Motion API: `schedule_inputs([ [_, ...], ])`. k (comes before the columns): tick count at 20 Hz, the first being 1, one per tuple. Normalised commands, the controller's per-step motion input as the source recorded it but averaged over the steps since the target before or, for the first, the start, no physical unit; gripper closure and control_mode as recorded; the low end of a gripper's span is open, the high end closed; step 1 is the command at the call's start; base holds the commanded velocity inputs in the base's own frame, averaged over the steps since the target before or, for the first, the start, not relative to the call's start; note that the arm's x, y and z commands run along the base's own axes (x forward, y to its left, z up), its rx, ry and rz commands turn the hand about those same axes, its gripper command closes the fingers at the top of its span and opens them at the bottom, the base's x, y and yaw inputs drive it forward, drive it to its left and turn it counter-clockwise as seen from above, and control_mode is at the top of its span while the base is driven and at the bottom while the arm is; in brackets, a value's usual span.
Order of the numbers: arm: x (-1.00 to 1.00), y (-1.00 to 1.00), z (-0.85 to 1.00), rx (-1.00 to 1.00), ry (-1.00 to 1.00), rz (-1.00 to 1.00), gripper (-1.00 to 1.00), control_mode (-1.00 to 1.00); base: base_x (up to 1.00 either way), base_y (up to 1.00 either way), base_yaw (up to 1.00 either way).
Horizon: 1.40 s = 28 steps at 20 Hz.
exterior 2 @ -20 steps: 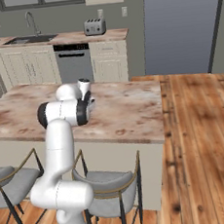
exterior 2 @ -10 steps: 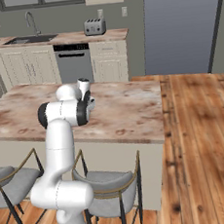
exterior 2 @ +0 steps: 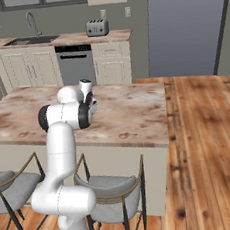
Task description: Stack the yogurt containers by placing the smaller containers on top of the larger containers.
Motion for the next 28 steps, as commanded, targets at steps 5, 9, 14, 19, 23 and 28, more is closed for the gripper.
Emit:
schedule_inputs([
  [5,-0.07,0.00,0.39,0.00,0.00,0.00,1.00,-1.00,0.00,0.00,0.00],
  [9,-0.07,0.00,0.50,0.00,0.00,0.00,1.00,-1.00,0.00,0.00,0.00],
  [14,-0.05,0.00,0.54,0.00,0.00,0.00,1.00,-1.00,0.00,0.00,0.00],
  [19,-0.05,0.03,0.48,0.00,0.00,0.00,1.00,-1.00,0.00,0.00,0.00],
  [23,-0.04,0.09,0.42,0.00,0.00,0.00,1.00,-1.00,0.00,0.00,0.00],
  [28,-0.12,0.15,0.35,0.00,0.00,0.00,1.00,-1.00,0.00,0.00,0.00],
])
